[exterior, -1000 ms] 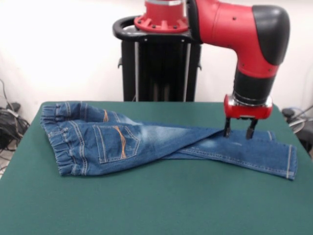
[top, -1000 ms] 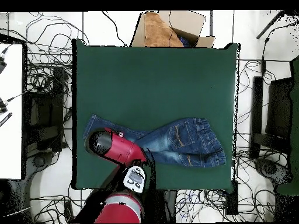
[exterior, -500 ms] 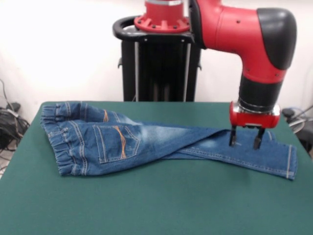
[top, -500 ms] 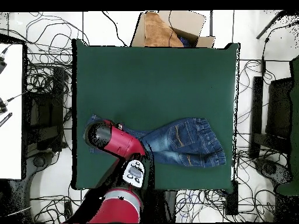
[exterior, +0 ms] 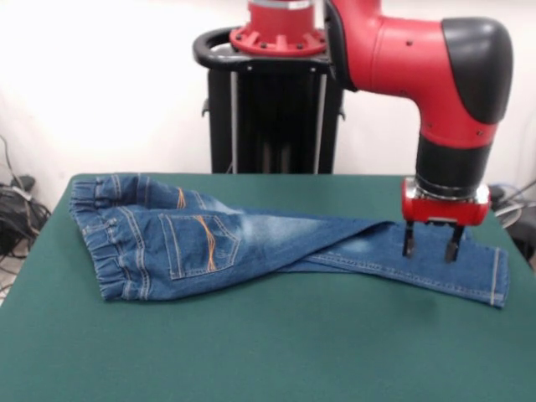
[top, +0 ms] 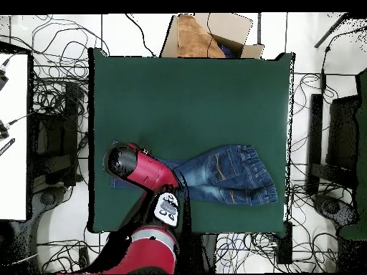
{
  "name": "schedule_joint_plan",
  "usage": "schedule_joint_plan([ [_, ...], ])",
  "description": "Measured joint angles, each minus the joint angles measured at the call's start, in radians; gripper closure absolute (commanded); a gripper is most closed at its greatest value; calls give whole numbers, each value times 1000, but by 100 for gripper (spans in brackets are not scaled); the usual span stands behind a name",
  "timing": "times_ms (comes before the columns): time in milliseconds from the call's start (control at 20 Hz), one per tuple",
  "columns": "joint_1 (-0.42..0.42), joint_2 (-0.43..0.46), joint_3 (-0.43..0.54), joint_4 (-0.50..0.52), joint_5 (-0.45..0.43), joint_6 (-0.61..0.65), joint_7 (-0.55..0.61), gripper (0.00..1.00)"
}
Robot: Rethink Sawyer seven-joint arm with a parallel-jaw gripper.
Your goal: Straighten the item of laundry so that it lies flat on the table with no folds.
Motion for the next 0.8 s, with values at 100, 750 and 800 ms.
schedule_joint_plan([
  [100, -4, 1, 8, 0, 4, 0, 1, 0],
  [750, -51, 10, 145, 0, 27, -126, 1, 0],
  [800, -53, 11, 151, 0, 27, -133, 1, 0],
])
